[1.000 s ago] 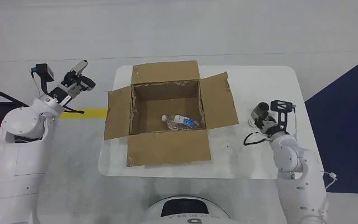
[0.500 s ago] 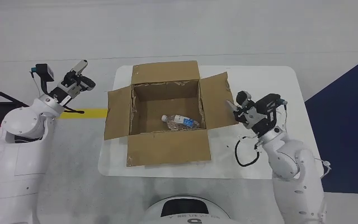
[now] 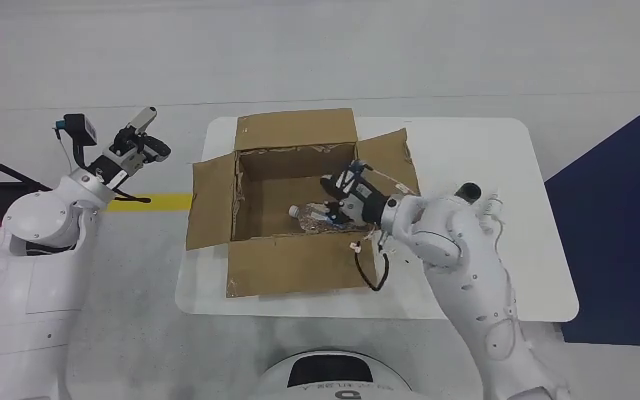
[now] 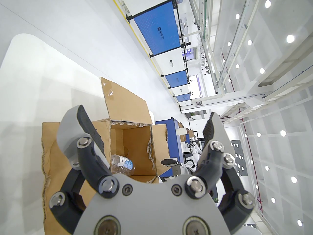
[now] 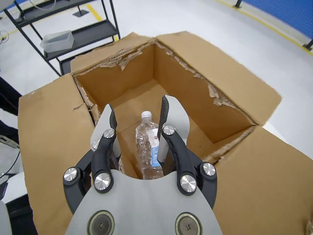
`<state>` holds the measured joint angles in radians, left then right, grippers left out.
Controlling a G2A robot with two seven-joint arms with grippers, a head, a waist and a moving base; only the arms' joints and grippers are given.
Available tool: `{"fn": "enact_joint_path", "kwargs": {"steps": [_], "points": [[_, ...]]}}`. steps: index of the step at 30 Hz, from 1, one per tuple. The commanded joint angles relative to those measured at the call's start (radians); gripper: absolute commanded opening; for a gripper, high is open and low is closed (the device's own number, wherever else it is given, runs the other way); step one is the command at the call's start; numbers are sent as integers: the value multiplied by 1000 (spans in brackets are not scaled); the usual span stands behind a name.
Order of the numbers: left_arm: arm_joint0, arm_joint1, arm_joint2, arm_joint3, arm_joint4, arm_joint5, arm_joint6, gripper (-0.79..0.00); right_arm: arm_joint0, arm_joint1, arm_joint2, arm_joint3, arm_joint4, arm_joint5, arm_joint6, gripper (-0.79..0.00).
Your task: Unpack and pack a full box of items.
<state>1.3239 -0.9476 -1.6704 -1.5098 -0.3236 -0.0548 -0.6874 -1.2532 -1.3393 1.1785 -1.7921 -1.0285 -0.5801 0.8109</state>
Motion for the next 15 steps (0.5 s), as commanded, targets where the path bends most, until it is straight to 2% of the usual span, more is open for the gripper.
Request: {"fn": "enact_joint_path", "kwargs": {"steps": [1,5,11,13,15], "points": [[0,0,0,0,0,0,0,0,91,-8,-48,86,74,47,141,-409],[0,0,0,0,0,0,0,0,237,-28,-133,243,165,116,265,-394],[0,0,0,0,0,0,0,0,374,-53,-235,450,222,153,338,-394],[0,0,0,0,0,0,0,0,409,-62,-273,502,209,168,367,-369],[0,0,0,0,0,0,0,0,441,-72,-313,550,197,183,394,-243]]}}
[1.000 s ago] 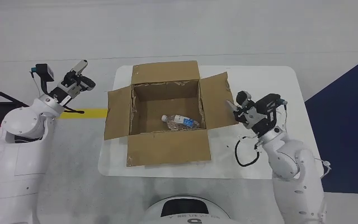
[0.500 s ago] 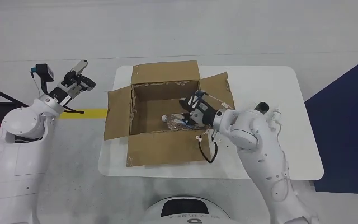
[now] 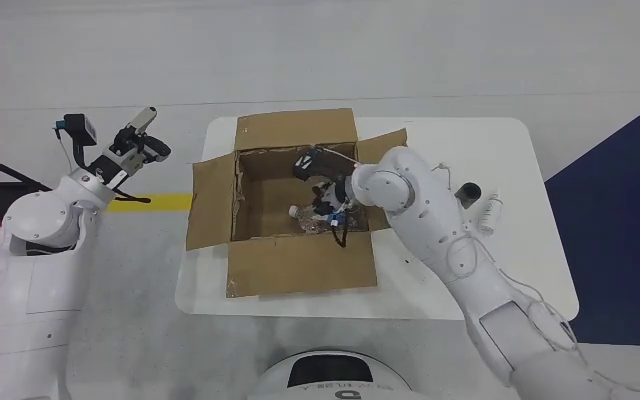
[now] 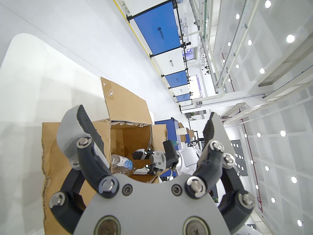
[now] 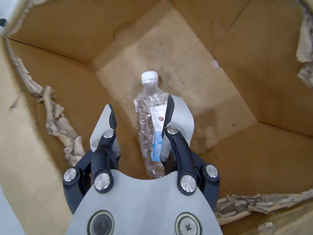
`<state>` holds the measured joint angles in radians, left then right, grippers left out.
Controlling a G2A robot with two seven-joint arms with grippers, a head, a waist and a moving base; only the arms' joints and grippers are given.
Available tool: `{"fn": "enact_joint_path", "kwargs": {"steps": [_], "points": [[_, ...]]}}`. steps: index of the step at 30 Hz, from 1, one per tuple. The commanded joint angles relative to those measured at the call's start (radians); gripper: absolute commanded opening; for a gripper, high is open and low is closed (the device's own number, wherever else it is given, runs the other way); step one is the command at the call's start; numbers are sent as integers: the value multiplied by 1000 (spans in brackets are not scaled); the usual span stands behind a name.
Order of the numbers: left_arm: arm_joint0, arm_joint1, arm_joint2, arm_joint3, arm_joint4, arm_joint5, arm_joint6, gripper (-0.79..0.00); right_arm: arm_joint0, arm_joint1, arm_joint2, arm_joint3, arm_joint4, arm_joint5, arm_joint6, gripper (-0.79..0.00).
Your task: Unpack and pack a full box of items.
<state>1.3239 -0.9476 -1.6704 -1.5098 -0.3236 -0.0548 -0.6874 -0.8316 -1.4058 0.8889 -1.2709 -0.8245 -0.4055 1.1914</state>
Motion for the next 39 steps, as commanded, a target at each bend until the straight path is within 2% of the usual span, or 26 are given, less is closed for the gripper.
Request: {"fn": "enact_joint_path", "kwargs": {"steps": [1,4,9,15,16,18,20,24,28,33,36,39], "points": [[0,0,0,0,0,0,0,0,32,-10,-42,51,-16,15,20,-185],[0,0,0,0,0,0,0,0,65,-25,-85,110,-24,32,19,-129],[0,0,0,0,0,0,0,0,107,-47,-144,190,-42,55,1,-172],[0,0,0,0,0,0,0,0,161,-83,-207,300,-21,61,-11,-292],[0,0,0,0,0,0,0,0,170,-89,-215,318,-15,60,-13,-357],[0,0,0,0,0,0,0,0,183,-98,-227,345,-5,57,-17,-409],[0,0,0,0,0,0,0,0,199,-110,-241,377,4,55,-25,-502],[0,0,0,0,0,0,0,0,218,-125,-259,414,14,47,-37,-785],[0,0,0,0,0,0,0,0,229,-128,-257,415,15,38,-57,-785],[0,0,0,0,0,0,0,0,199,-102,-214,329,-10,29,-102,-785],[0,0,0,0,0,0,0,0,144,-68,-163,216,-52,17,-150,-785],[0,0,0,0,0,0,0,0,47,-23,-87,53,-126,-2,-213,-785]]}}
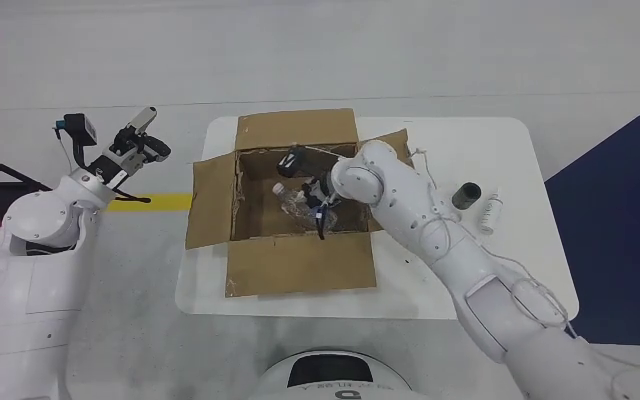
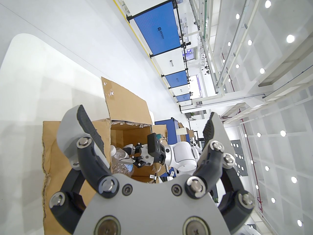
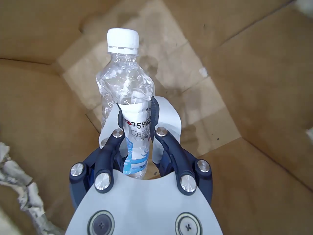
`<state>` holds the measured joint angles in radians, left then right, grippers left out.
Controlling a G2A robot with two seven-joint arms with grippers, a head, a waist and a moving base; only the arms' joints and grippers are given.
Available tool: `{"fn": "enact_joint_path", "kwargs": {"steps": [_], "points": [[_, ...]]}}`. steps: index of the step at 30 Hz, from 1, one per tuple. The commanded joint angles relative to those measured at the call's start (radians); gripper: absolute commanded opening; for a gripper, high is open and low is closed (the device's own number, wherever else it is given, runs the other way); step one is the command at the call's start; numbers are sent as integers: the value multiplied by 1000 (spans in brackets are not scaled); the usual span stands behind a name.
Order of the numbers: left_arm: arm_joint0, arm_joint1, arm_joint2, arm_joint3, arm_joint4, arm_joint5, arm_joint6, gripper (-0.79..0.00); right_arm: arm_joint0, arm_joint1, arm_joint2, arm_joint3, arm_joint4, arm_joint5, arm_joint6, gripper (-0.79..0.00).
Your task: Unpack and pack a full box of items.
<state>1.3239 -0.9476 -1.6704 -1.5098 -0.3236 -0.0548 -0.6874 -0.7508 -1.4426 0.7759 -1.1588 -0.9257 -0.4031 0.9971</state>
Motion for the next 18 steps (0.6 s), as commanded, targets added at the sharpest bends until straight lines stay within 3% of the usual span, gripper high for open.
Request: {"fn": "enact_joint_path", "kwargs": {"steps": [1,9,18], "points": [[0,0,0,0,0,0,0,0,-91,35,71,-142,-62,-9,-63,-785],[0,0,0,0,0,0,0,0,-557,144,429,-638,-239,-105,-571,-785],[0,0,0,0,0,0,0,0,-828,185,717,-781,-163,-256,-963,-785]]}}
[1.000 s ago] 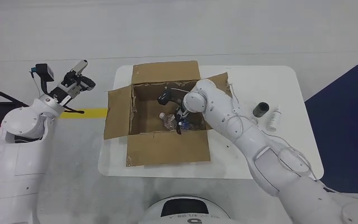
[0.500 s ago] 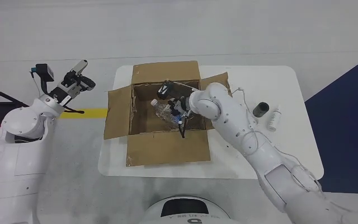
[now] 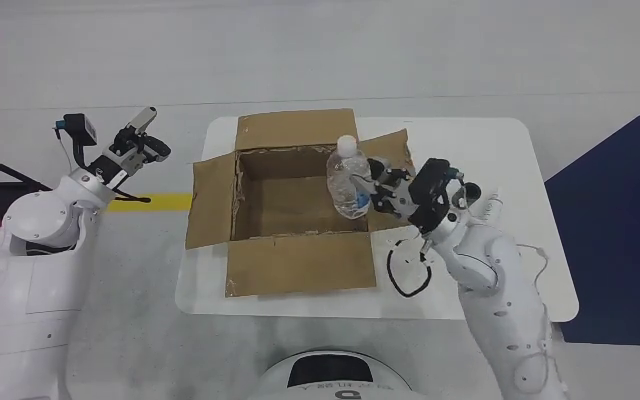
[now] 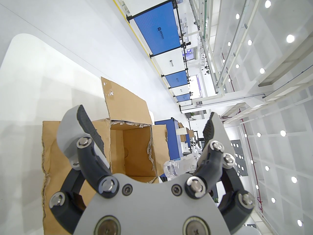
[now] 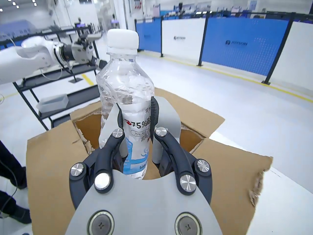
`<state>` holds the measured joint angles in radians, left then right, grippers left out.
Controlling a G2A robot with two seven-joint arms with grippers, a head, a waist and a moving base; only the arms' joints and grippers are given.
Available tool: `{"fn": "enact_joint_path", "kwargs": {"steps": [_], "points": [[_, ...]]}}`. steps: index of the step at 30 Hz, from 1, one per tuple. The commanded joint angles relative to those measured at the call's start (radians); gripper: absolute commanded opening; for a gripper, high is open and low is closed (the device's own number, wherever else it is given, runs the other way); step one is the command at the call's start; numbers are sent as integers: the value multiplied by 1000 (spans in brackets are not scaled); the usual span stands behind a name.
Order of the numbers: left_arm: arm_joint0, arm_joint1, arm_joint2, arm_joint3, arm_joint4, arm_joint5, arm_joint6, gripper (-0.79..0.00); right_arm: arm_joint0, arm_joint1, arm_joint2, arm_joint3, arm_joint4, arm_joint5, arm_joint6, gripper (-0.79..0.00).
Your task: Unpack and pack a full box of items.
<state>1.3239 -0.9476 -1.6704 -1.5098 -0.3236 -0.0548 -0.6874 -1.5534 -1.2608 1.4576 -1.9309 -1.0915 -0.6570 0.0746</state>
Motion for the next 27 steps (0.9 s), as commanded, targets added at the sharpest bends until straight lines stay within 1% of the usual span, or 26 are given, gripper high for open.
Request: {"fn": "enact_joint_path", "kwargs": {"steps": [1,4,6,9,13,18,27], "points": [[0,0,0,0,0,0,0,0,-49,5,60,-22,7,-2,-71,-785],[0,0,0,0,0,0,0,0,-115,10,128,-49,21,1,-150,-785],[0,0,0,0,0,0,0,0,-181,12,187,-66,34,7,-220,-785],[0,0,0,0,0,0,0,0,-256,14,257,-56,63,-3,-312,-785],[0,0,0,0,0,0,0,0,-316,15,322,-29,102,-23,-388,-785],[0,0,0,0,0,0,0,0,-368,12,358,18,144,-32,-489,-785],[0,0,0,0,0,0,0,0,-378,12,360,36,159,-41,-486,-785]]}}
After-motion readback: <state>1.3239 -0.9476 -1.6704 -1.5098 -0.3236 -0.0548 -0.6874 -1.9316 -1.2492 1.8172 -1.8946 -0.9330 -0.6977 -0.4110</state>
